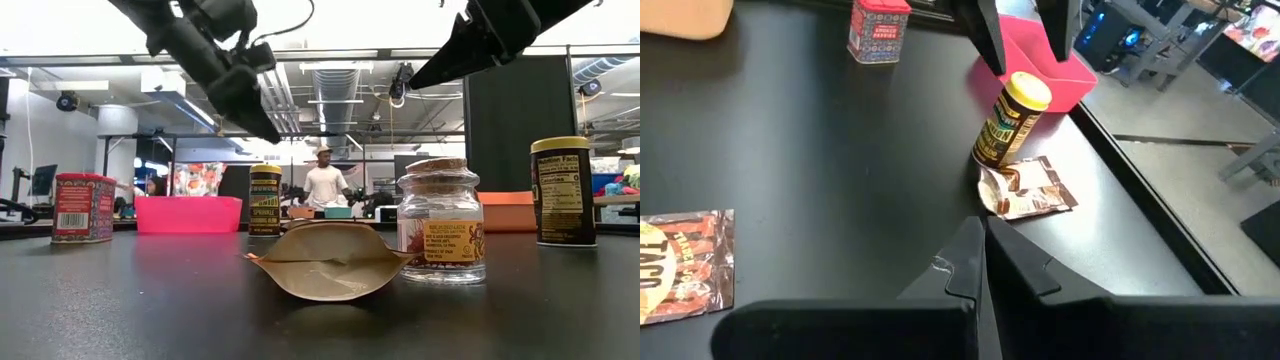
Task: Sort spices by type
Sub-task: Put the top yellow seasoning bottle into the red bin
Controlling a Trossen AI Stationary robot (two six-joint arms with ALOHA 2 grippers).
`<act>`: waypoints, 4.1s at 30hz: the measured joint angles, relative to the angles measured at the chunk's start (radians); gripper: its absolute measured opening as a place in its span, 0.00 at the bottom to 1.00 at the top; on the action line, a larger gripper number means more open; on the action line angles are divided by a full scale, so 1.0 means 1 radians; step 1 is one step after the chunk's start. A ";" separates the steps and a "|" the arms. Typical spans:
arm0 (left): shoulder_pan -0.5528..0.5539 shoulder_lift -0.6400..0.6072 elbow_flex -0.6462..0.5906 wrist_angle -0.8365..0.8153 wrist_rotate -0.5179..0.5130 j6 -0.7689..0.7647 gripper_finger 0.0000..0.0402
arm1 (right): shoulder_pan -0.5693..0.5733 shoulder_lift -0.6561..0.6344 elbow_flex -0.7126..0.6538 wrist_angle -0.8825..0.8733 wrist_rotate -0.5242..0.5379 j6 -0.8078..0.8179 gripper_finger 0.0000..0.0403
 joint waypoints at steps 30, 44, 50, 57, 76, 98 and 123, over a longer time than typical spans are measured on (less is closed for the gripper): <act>0.126 0.092 -0.071 0.088 0.076 0.011 0.86 | 0.000 0.000 0.000 -0.018 0.000 0.015 0.02; 0.131 0.092 -0.155 0.232 0.077 0.017 0.75 | 0.000 0.000 0.000 -0.018 0.000 0.015 0.02; 0.131 0.092 -0.156 0.249 0.077 0.017 0.66 | 0.000 0.000 0.000 -0.018 0.000 0.015 0.02; 0.131 0.091 -0.156 0.253 0.080 0.016 0.54 | 0.000 0.000 0.000 -0.017 0.000 0.016 0.02; 0.107 -0.052 -0.057 0.006 -0.017 -0.037 0.55 | 0.000 0.000 0.000 -0.018 0.000 0.016 0.02; 0.397 -0.206 0.070 -0.227 -0.339 -0.343 0.55 | 0.000 0.000 -0.024 -0.013 -0.023 0.033 0.02; 0.541 -0.112 -0.028 -0.122 -0.226 -0.412 0.55 | 0.000 0.000 -0.063 -0.004 -0.022 0.061 0.02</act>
